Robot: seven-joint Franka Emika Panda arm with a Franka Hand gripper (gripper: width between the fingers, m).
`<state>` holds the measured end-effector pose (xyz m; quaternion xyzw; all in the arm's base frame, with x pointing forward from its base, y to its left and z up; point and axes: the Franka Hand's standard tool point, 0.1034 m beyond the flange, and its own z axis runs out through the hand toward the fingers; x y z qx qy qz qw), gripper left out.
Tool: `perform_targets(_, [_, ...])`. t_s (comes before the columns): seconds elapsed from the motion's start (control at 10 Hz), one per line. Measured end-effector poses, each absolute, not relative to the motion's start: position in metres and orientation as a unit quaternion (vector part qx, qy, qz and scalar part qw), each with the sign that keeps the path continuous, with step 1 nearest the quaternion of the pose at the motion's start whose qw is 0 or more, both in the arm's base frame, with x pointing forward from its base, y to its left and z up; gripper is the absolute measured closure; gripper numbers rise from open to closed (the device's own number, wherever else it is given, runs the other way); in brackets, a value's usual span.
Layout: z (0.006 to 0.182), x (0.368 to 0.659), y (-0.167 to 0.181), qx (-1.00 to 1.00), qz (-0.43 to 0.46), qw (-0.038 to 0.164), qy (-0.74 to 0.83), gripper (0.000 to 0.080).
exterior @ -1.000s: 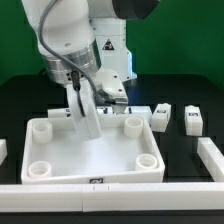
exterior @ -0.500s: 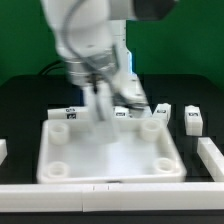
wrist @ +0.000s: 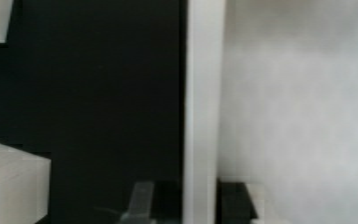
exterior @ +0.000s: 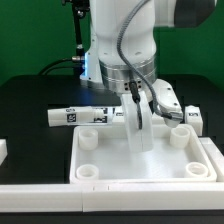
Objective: Assemble desk
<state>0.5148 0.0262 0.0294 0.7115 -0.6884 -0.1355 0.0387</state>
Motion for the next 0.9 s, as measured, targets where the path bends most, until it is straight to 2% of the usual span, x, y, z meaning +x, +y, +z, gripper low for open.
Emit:
perform_targets(0.2, [0.029, 0.515, 0.027, 0.712, -0.135, 0.038, -0.688, 0.0741])
perform_targets(0.4, [0.022, 0.518, 0.041, 0.703, -0.120, 0.041, -0.699, 0.0740])
perform_targets(0.7, [0.018, 0.518, 0.041, 0.703, -0.100, 0.060, -0.702, 0.0735])
perform_targets(0.9, [0.019, 0.518, 0.041, 0.702, -0.099, 0.061, -0.702, 0.0734])
